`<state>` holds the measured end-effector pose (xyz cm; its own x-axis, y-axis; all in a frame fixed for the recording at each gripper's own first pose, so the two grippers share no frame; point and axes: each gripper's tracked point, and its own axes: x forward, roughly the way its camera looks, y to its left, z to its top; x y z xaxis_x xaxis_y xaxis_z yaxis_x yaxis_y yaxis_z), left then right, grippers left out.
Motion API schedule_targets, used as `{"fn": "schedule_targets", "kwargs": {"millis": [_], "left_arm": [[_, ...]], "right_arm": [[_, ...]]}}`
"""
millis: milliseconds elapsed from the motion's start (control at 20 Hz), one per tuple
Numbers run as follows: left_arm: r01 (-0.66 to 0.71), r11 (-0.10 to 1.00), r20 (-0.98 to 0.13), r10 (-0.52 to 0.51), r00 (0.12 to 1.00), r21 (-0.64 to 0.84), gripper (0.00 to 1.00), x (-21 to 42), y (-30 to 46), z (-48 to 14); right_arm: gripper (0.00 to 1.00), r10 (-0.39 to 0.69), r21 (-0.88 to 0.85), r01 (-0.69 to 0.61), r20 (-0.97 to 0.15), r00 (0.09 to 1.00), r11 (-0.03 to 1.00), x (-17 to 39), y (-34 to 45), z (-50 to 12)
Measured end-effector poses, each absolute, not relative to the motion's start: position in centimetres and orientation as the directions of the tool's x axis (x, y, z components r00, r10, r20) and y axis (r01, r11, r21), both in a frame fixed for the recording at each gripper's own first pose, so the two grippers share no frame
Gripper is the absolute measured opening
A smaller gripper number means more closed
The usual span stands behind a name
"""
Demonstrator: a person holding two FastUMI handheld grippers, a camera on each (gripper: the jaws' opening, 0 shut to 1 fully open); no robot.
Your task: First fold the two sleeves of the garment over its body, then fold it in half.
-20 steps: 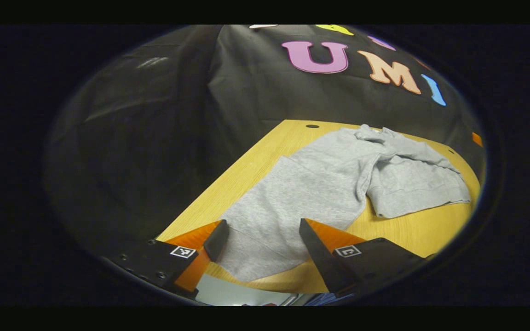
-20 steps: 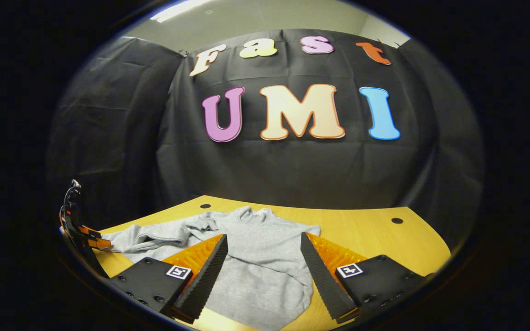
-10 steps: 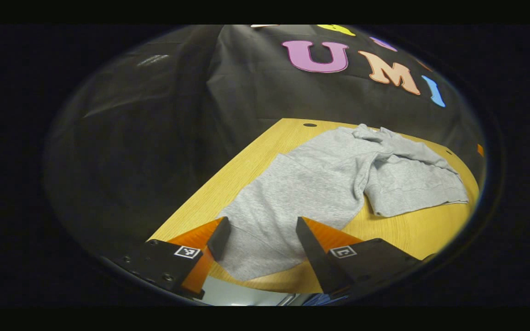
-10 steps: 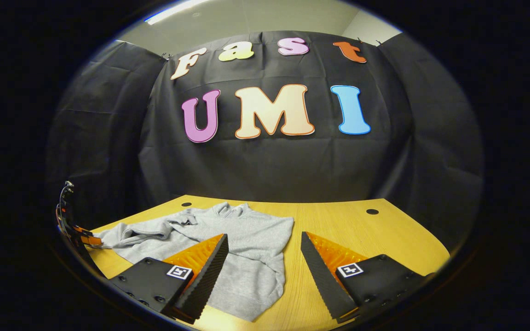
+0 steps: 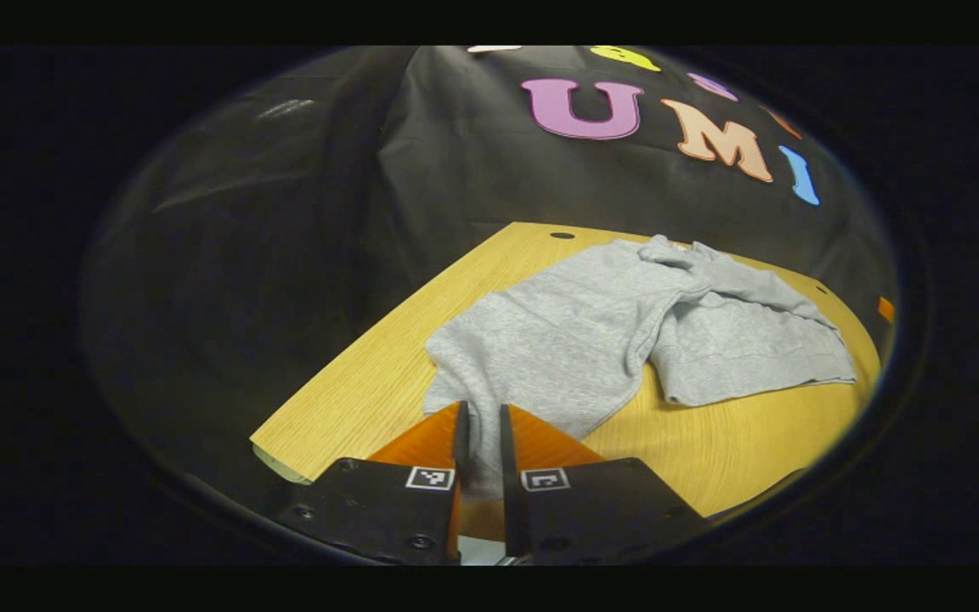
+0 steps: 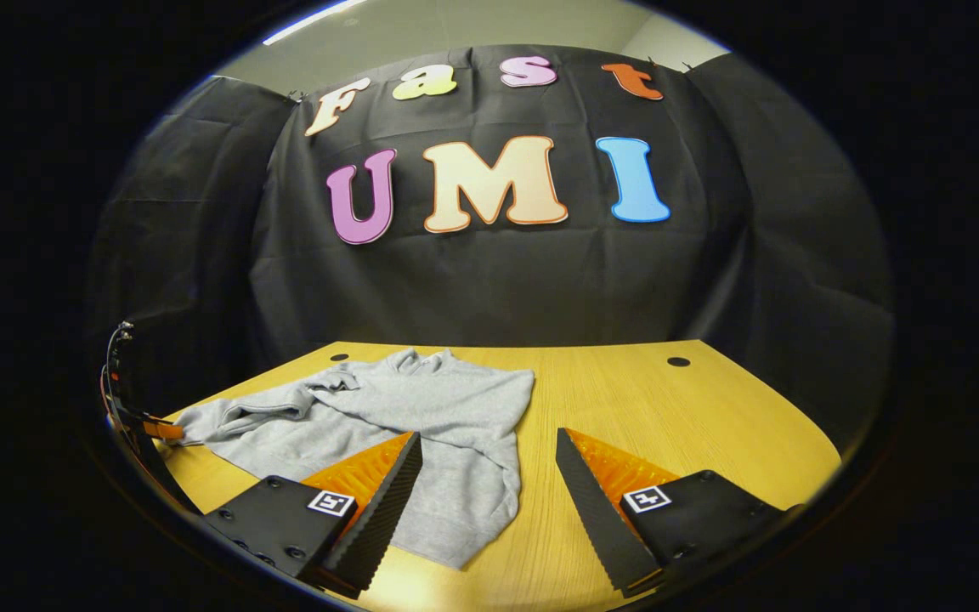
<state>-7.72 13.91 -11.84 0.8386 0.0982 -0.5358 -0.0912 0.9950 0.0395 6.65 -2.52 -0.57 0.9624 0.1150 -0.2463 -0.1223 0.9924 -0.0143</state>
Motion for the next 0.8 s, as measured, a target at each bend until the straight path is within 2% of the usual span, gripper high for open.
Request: {"fn": "schedule_targets", "kwargs": {"millis": [50, 100, 300, 450, 600, 800], "left_arm": [[-0.1, 0.995, -0.532, 0.101, 0.841, 0.029, 0.13, -7.6, 14.0, -11.7], [-0.107, 0.994, -0.53, 0.101, 0.842, 0.02, 0.08, -7.6, 13.9, -11.7], [-0.134, 0.989, -0.509, 0.085, 0.856, -0.062, 0.0, -7.4, 13.5, -10.9], [-0.138, 0.983, -0.437, 0.072, 0.897, -0.121, 0.0, -5.6, 13.0, -7.4], [-0.066, 0.99, -0.309, 0.025, 0.951, -0.123, 0.0, -2.4, 10.9, -1.5], [0.1, 0.99, -0.193, -0.117, 0.974, -0.1, 0.0, 2.7, 3.8, 4.9]], "right_arm": [[0.98, 0.106, -0.012, -0.112, -0.249, 0.963, 0.994, 6.5, -2.9, -0.7], [0.98, 0.097, -0.007, -0.102, -0.251, 0.963, 0.995, 6.4, -3.3, -0.9], [0.99, 0.076, -0.001, -0.078, -0.255, 0.964, 0.997, 5.7, -4.6, -1.2], [0.98, 0.047, -0.023, -0.055, -0.275, 0.96, 0.998, 5.0, -5.8, -2.2], [0.98, 0.036, -0.016, -0.042, -0.277, 0.96, 0.999, 4.3, -6.7, -2.2], [0.99, 0.033, -0.003, -0.035, -0.282, 0.959, 0.999, 3.1, -7.4, -2.4]]}}
